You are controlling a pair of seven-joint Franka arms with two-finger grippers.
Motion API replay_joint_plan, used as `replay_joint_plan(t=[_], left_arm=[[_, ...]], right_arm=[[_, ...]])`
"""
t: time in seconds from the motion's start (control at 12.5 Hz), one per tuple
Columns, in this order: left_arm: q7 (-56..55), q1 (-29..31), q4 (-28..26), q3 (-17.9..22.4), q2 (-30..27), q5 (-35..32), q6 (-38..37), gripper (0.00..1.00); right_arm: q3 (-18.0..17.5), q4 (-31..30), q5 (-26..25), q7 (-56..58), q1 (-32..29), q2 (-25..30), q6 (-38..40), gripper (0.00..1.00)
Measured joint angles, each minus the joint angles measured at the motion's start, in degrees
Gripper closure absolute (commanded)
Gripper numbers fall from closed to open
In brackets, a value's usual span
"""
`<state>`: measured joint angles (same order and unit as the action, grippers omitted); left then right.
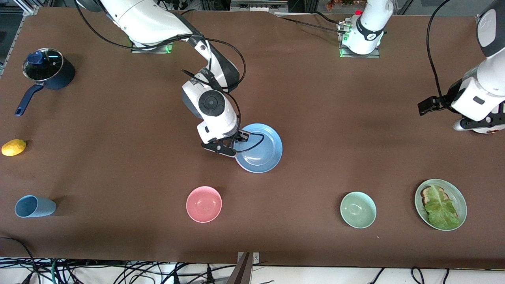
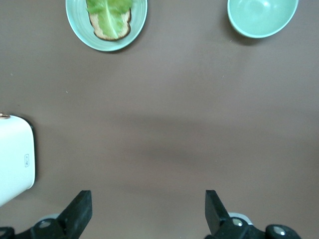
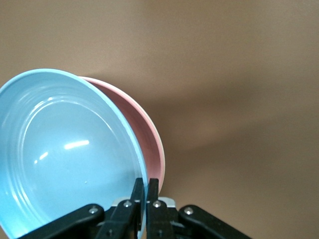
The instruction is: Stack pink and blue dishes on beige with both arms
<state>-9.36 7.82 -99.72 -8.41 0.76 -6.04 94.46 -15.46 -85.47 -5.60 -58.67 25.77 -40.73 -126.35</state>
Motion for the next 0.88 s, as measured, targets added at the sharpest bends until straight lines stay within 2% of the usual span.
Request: replay_joint_plan(t=[0.16, 0.32, 0.48, 0.56, 0.72, 0.88], left_arm=[[0.0, -0.9, 0.3, 0.2, -2.4, 1.3, 0.1, 0.0], [0.2, -1.4, 0.5, 1.8, -3.1, 4.2, 0.5, 0.0], [4.1, -1.4, 1.1, 3.4, -3.1, 4.8, 1.0, 0.0], [7.6, -1.4, 1.3, 3.5, -3.1, 4.8, 1.0, 0.0], [13.2, -1.5, 1.3, 3.5, -3.1, 4.8, 1.0, 0.0], [15.3, -1.6, 1.3, 3.5, -3.1, 4.8, 0.9, 0.0]], right_arm=[[0.0, 0.0, 0.0, 0.0, 0.0, -0.1, 0.0, 0.78], [0.1, -0.1, 0.0, -0.1, 0.0, -0.2, 0.0, 0.47], [0.4, 0.0, 0.0, -0.1, -0.3, -0.2, -0.1, 0.29], [0.5, 0.0, 0.0, -0.1, -0.5, -0.2, -0.2, 0.08], [0.5, 0.0, 0.0, -0.1, -0.6, -0.2, -0.4, 0.01], [0.8, 0.4, -0.2, 0.1, -1.0, 0.3, -0.6, 0.0]])
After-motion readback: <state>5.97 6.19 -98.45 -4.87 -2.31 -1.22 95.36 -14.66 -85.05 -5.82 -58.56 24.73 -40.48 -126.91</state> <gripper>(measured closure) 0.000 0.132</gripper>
